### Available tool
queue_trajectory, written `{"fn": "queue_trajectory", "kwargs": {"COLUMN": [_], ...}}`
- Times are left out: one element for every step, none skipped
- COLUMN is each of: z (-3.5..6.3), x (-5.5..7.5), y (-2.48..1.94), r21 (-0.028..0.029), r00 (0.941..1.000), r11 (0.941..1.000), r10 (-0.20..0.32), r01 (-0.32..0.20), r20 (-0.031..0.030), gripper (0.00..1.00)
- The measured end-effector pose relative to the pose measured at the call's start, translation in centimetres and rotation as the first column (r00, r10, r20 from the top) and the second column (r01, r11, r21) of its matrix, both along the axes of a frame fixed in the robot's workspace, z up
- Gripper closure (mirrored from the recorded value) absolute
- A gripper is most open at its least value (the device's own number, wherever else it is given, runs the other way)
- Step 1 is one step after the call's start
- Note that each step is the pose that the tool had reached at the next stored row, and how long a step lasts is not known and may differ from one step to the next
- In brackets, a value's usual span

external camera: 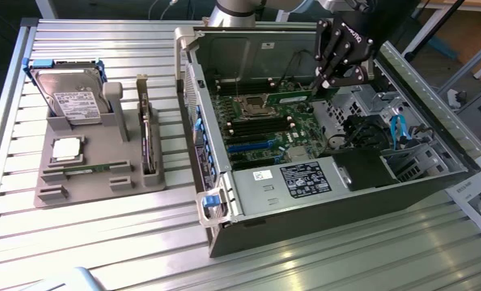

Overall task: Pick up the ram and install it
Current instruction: 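Pick up the ram and move it above insertion slot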

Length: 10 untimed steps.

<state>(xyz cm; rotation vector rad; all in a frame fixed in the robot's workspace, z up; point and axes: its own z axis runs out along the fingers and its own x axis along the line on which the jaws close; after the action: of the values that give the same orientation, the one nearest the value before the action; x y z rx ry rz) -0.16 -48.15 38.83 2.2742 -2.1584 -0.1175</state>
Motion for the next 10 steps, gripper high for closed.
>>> {"fn": "queue_trajectory", "kwargs": {"z": [-0.04,-0.05,-0.08,-0.11,-0.14,-0.16,-0.21,-0.24,-0.28,-0.3], "x": [0.0,0.0,0.0,0.0,0.0,0.0,0.0,0.0,0.0,0.0], "y": [0.37,0.59,0.89,1.2,1.56,1.83,2.22,2.57,2.84,3.11], "r21": [0.0001,0.0,0.0001,0.0,0.0001,0.0,0.0001,0.0,0.0001,0.0], "r00": [1.0,1.0,1.0,1.0,1.0,1.0,1.0,1.0,1.0,1.0], "r11": [1.0,1.0,1.0,1.0,1.0,1.0,1.0,1.0,1.0,1.0], "r10": [0.0,0.0,0.0,0.0,0.0,0.0,0.0,0.0,0.0,0.0], "r01": [0.0,0.0,0.0,0.0,0.0,0.0,0.0,0.0,0.0,0.0], "r20": [0.0,0.0,0.0,0.0,0.0,0.0,0.0,0.0,0.0001,0.0], "gripper": [0.88,0.88,0.88,0.88,0.88,0.88,0.88,0.88,0.88,0.88]}}
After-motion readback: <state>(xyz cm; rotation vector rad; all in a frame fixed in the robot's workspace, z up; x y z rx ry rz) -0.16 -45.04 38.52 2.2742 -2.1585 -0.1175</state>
